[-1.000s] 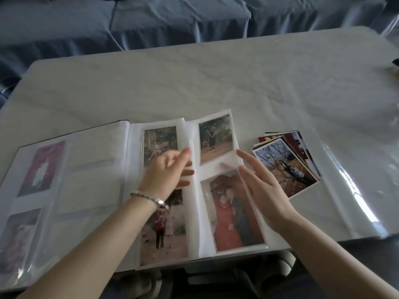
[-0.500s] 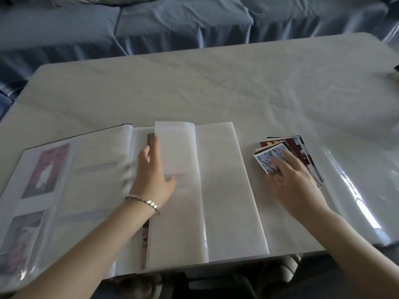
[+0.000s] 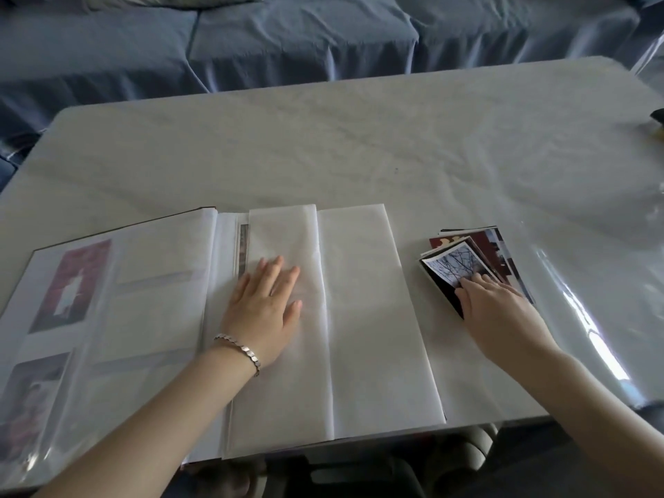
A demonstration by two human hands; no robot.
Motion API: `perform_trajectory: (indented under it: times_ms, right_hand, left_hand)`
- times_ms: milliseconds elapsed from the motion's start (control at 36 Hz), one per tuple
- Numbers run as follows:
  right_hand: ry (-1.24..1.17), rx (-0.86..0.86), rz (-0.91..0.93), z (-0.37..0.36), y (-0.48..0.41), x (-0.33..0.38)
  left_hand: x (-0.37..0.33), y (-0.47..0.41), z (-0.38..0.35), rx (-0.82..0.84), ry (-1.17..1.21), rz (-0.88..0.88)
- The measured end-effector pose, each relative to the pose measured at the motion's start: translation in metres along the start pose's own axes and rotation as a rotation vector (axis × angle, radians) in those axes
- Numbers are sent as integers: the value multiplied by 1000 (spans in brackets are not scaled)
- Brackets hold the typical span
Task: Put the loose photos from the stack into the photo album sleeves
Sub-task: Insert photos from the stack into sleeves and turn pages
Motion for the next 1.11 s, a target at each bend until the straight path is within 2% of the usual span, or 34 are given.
perform_trajectory:
  times_ms: [111,167,250,333,389,500,611,667,750,833,917,1028,1056,1111]
  right_hand:
    - [-14,-71,-155,11,-3,3]
    - [-22,-122,-150,14,-7,5]
    - [-88,-284,-49,27,-9,24]
    - [-139,-429,163,33,-5,57]
    - [-170,-389,262,25,-3,75]
    - [-176,-100,303,-4,-5,97]
    - [-375,-96,237,-15,-8,101]
    - [-299,-73,185,-15,-13,97]
    - [-122,55,77,-18,-21,85]
    - [-93,131,-19,-12,-27,80]
    - [-114,138,-55,-5,-30,78]
    - [-132,56,-47,12,-36,74]
    - [-175,20,-31,18,-39,74]
    - [-409,-70,-13,31,-45,74]
  left_hand:
    - [1,2,4,-8,38,64]
    - [2,2,6,-11,17,89]
    - [3,1,7,-10,-13,103]
    - [2,1,7,2,-56,103]
    - [0,1,7,3,-51,106]
    - [3,-1,5,13,-14,137]
    - [7,-3,1,-25,22,144]
    - [10,-2,1,-46,34,128]
    - [13,-2,0,-61,31,105]
    - [13,-2,-2,-41,27,100]
    - [13,-2,-3,-38,15,96]
    - [13,0,-5,-43,30,95]
    - [13,0,-6,-42,28,96]
    - [13,-1,-8,-44,25,95]
Point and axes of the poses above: each hand's wrist, its own y-axis away from the middle knuckle, its own z-axis out of the back of the hand, x = y × z, the point moved 2 cm from there along -y, towards the middle knuckle, and after that the axes turned 7 degrees about z, right-handed, at the moved point
